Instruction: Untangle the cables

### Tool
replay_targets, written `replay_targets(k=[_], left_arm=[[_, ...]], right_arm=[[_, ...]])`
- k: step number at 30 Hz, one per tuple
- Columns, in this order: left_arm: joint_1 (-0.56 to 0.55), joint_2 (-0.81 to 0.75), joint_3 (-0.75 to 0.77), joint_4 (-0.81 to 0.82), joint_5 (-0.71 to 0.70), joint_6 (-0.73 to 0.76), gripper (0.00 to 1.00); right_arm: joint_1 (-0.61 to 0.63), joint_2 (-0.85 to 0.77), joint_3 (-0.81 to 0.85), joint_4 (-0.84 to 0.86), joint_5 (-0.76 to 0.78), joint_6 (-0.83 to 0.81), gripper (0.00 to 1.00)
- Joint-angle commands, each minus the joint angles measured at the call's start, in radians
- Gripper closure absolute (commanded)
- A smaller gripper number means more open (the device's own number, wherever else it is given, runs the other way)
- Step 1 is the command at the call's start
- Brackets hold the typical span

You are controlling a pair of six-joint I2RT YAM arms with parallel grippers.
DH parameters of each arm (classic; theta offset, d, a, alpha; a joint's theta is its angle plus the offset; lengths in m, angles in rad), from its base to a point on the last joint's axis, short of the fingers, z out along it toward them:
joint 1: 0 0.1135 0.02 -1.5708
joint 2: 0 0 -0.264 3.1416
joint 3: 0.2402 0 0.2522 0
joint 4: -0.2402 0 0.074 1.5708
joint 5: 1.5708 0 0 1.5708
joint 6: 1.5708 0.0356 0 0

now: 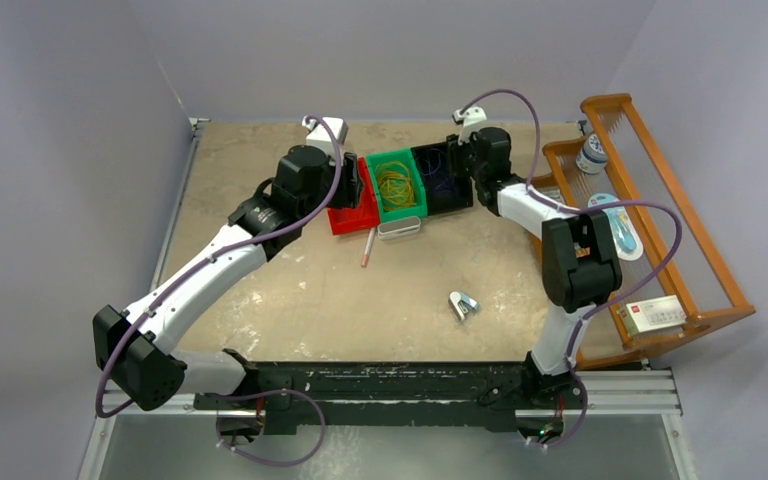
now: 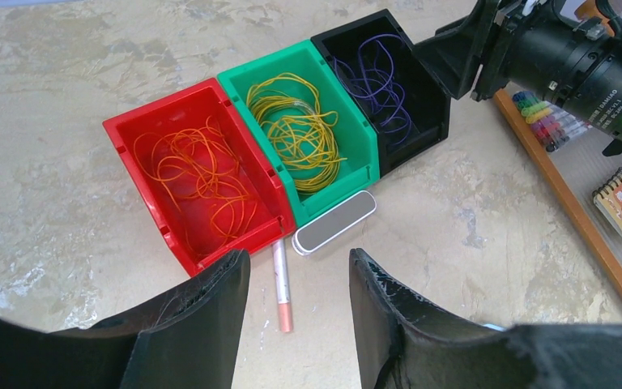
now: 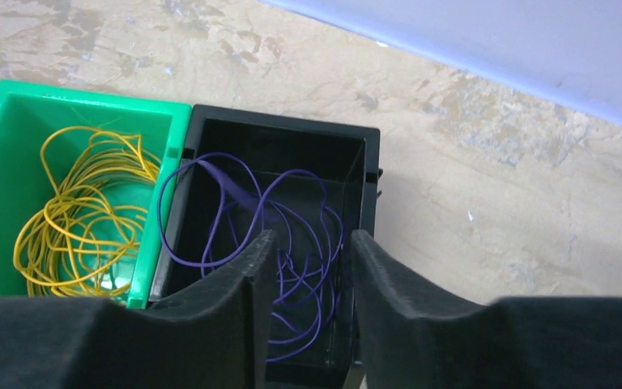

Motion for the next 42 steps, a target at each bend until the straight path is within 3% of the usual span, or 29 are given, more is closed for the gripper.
replay_targets(k=[1, 3, 8, 18, 23, 33, 42], left_arm=[[0.007, -0.006, 0.004, 0.048, 0.010, -0.006, 0.52], [0.007, -0.004, 0.006, 0.047, 0.012, -0.005, 0.52], [0.006, 0.001, 0.008, 0.048, 0.014, -0.006, 0.52], [0.007, -0.001, 0.007, 0.046, 0.019, -0.009, 0.52], [0.007, 0.000, 0.008, 0.046, 0.020, -0.010, 0.52], [0.007, 0.012, 0.006, 0.051, 0.025, -0.012, 0.52], [0.007, 0.012, -0.009, 0.051, 0.017, -0.016, 0.52]], right_arm=[[0.000, -0.057, -0.016, -0.054, 0.048, 0.042, 0.63], [-0.001, -0.066, -0.014, -0.078, 0.042, 0.047, 0.64], [-0.005, -0.063, 0.031, -0.159, -0.018, 0.039, 0.54], [-0.009, -0.024, 0.074, -0.125, -0.241, 0.108, 0.56], [-0.009, 0.039, 0.120, -0.120, -0.188, 0.152, 0.63], [-0.009, 0.217, 0.270, -0.165, -0.140, 0.169, 0.65], [-0.009, 0.273, 0.278, -0.170, -0.128, 0.173, 0.77]])
